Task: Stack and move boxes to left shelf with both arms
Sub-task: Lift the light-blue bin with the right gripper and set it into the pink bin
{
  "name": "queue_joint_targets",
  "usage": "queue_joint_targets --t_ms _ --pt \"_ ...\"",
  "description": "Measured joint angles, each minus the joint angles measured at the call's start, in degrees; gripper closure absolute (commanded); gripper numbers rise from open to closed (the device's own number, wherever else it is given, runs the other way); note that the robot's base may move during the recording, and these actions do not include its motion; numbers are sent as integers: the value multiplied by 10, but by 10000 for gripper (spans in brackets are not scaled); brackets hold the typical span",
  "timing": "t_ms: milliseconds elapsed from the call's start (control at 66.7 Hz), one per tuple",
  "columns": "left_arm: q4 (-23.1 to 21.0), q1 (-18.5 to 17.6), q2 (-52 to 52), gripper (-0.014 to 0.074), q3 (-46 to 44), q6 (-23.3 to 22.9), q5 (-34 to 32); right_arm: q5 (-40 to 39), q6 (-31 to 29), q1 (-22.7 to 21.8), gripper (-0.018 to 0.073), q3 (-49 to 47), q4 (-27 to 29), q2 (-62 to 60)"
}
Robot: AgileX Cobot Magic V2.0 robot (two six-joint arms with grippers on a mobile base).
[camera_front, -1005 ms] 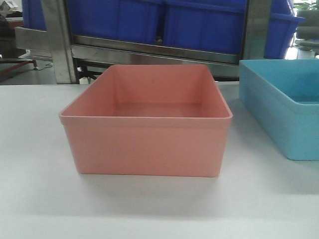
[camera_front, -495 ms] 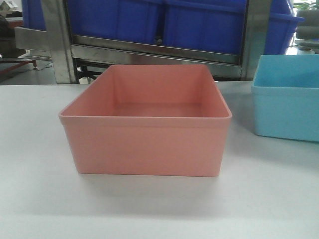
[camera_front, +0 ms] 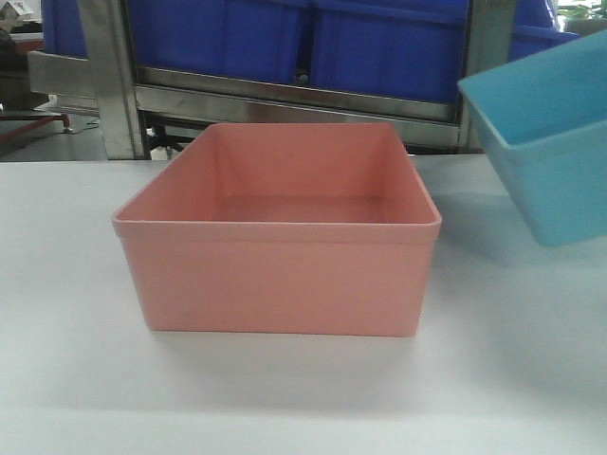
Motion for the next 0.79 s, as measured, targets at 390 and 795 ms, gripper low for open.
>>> queue_joint_targets --t_ms 390,795 --pt "0 0 0 603 0 0 0 44 23 11 504 0 40 -86" --pt "0 0 0 603 0 0 0 80 156 183 504 0 52 -135"
